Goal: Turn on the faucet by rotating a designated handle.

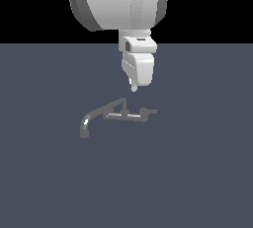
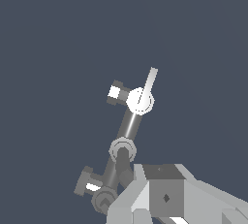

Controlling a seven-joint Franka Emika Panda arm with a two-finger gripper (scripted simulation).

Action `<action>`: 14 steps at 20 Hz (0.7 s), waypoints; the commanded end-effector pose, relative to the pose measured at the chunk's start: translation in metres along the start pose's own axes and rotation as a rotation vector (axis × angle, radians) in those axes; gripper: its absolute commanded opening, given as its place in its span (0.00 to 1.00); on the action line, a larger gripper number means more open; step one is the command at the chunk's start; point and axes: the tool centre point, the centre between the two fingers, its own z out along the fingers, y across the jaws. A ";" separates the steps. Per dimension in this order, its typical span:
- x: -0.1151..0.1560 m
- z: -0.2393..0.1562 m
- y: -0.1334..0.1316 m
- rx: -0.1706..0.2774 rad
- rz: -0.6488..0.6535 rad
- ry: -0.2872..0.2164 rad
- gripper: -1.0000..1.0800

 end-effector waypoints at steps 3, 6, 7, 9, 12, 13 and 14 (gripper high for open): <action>0.025 0.032 -0.012 -0.002 0.131 0.003 0.00; 0.041 0.050 -0.018 -0.003 0.209 0.004 0.00; 0.046 0.056 -0.019 -0.003 0.232 0.004 0.00; 0.055 0.066 -0.022 -0.003 0.276 0.005 0.00; 0.066 0.079 -0.024 -0.003 0.331 0.004 0.00; 0.070 0.083 -0.025 -0.003 0.347 0.004 0.00; 0.073 0.086 -0.025 -0.003 0.361 0.004 0.00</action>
